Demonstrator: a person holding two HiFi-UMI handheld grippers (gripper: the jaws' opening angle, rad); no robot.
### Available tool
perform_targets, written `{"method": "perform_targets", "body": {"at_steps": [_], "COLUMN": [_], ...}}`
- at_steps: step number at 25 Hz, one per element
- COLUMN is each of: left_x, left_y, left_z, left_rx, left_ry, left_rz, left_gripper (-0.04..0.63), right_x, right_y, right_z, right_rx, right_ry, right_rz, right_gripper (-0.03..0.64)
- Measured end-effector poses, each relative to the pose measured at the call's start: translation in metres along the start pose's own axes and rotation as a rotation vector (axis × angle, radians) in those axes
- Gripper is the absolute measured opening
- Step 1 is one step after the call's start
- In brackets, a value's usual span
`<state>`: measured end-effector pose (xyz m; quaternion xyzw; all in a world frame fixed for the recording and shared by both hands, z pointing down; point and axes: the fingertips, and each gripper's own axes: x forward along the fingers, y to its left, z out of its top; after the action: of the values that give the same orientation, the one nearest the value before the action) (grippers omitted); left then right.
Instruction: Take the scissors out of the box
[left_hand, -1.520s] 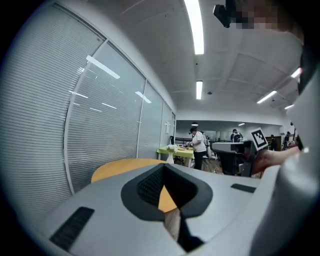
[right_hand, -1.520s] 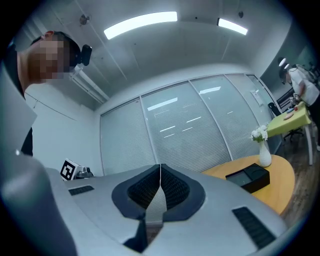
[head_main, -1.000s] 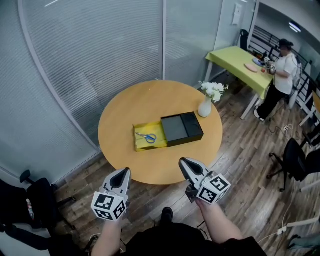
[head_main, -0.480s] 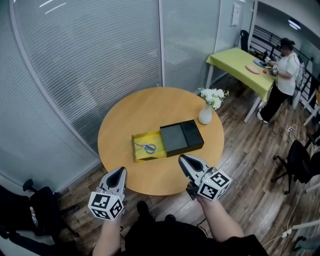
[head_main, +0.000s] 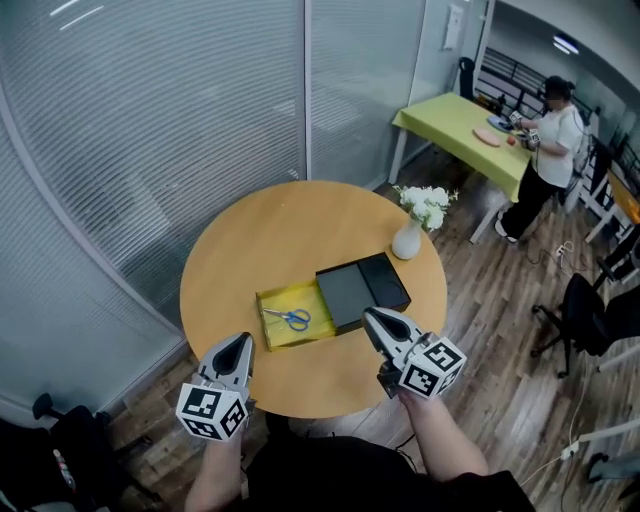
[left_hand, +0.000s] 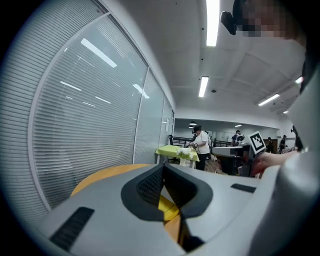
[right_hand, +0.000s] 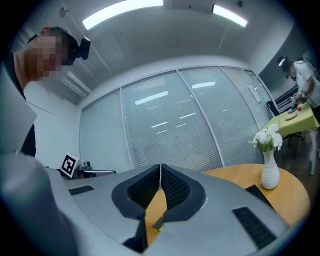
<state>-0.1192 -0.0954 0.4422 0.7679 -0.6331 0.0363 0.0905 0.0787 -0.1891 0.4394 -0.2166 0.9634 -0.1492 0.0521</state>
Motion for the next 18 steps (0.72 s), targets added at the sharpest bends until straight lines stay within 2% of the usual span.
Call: {"method": "perform_targets", "body": {"at_steps": [4,11,18], "left_x": [0.029,0.066,0.084], "left_y": [0.042,0.115,0.144], "left_z": [0.008,0.008,0.004], "left_rx": [0.040,0.016,-0.011], "left_ry": [0.024,0.047,0.051], "left_rz": [-0.056,-0.167,-0.250], "left_gripper": [0.012,0.012,0.012], "right_x": [0.048,0.126,0.155], "right_y": [-0.011,-0.013,-0.010], "right_z": [-0.004,-0.019,-0.038], "right_rx": [-0.019,-0.040,-0.083], "right_ry": [0.036,0.094,0.185], "right_rz": [-0.069,-0.165,-0.223], "right_gripper": [0.038,0.038,0.038]}}
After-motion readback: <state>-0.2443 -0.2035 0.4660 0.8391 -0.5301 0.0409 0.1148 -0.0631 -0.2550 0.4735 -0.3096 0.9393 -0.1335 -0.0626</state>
